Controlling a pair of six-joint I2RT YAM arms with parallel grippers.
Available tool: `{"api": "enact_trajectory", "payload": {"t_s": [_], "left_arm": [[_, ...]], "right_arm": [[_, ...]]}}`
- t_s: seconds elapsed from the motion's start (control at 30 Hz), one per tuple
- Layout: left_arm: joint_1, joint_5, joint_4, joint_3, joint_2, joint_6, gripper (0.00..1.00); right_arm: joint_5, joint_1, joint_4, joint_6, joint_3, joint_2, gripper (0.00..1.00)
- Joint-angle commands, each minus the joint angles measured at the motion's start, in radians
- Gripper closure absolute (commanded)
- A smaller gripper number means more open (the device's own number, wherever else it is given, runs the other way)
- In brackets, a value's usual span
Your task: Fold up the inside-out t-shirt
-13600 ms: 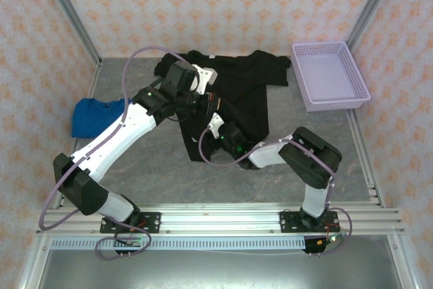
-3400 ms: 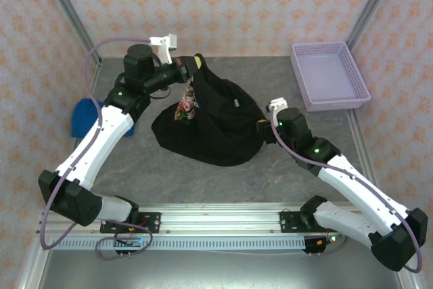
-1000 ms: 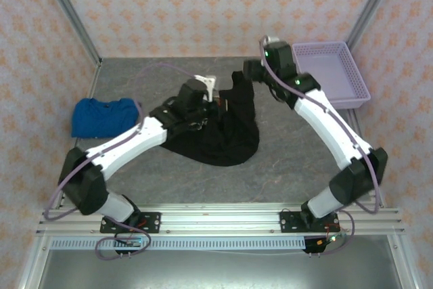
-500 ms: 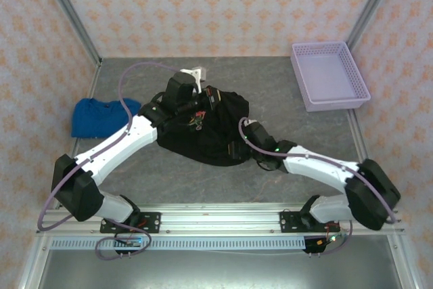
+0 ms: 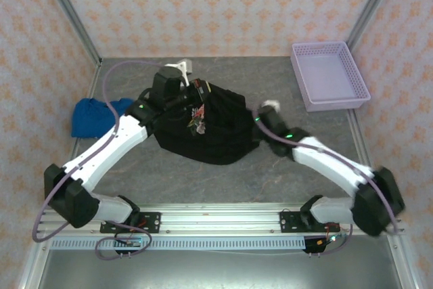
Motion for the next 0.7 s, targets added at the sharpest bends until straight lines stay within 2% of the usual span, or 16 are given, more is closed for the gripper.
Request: {"api": "enact_trajectory", "payload": {"t_s": [0.0, 0.1, 0.2, 0.23, 0.27, 0.33, 0.37, 0.47, 0.57, 0.67], "left_arm": [[-0.016, 0.053, 0.039, 0.093, -0.121, -0.035, 1.00], [-0.024, 0.055, 0.043, 0.105, -0.176, -0.029, 1.00], [-0.024, 0.033, 0.025, 0.081, -0.201, -0.030, 1.00], [-0.024, 0.029, 0.013, 0.065, -0.204, -0.035, 1.00], [-0.024, 0.029, -0.001, 0.046, -0.204, -0.039, 1.00], [-0.024, 0.031, -0.024, -0.001, -0.203, -0.045, 1.00], [-0.024, 0.029, -0.036, -0.033, -0.203, -0.045, 1.00], [-0.024, 0.040, -0.035, -0.147, -0.203, -0.059, 1.00], [-0.024, 0.041, -0.038, -0.251, -0.205, -0.039, 1.00], [-0.023, 0.038, -0.021, -0.331, -0.204, -0.024, 1.00]], "right_arm": [[0.117, -0.098, -0.175, -0.138, 0.188, -0.179, 1.00], [0.145, -0.160, -0.249, -0.222, 0.328, -0.160, 1.00], [0.107, -0.234, -0.316, -0.247, 0.414, -0.072, 1.00], [0.118, -0.236, -0.338, -0.249, 0.429, -0.037, 0.95], [0.119, -0.236, -0.361, -0.246, 0.435, -0.006, 0.85], [0.031, -0.234, -0.390, -0.233, 0.416, 0.015, 0.64], [-0.037, -0.223, -0.368, -0.230, 0.373, 0.011, 0.56], [-0.243, -0.142, -0.242, -0.233, 0.191, -0.072, 0.43], [-0.288, -0.016, -0.148, -0.210, 0.052, -0.094, 0.39], [-0.295, 0.086, -0.071, -0.182, -0.010, -0.020, 0.39]]}}
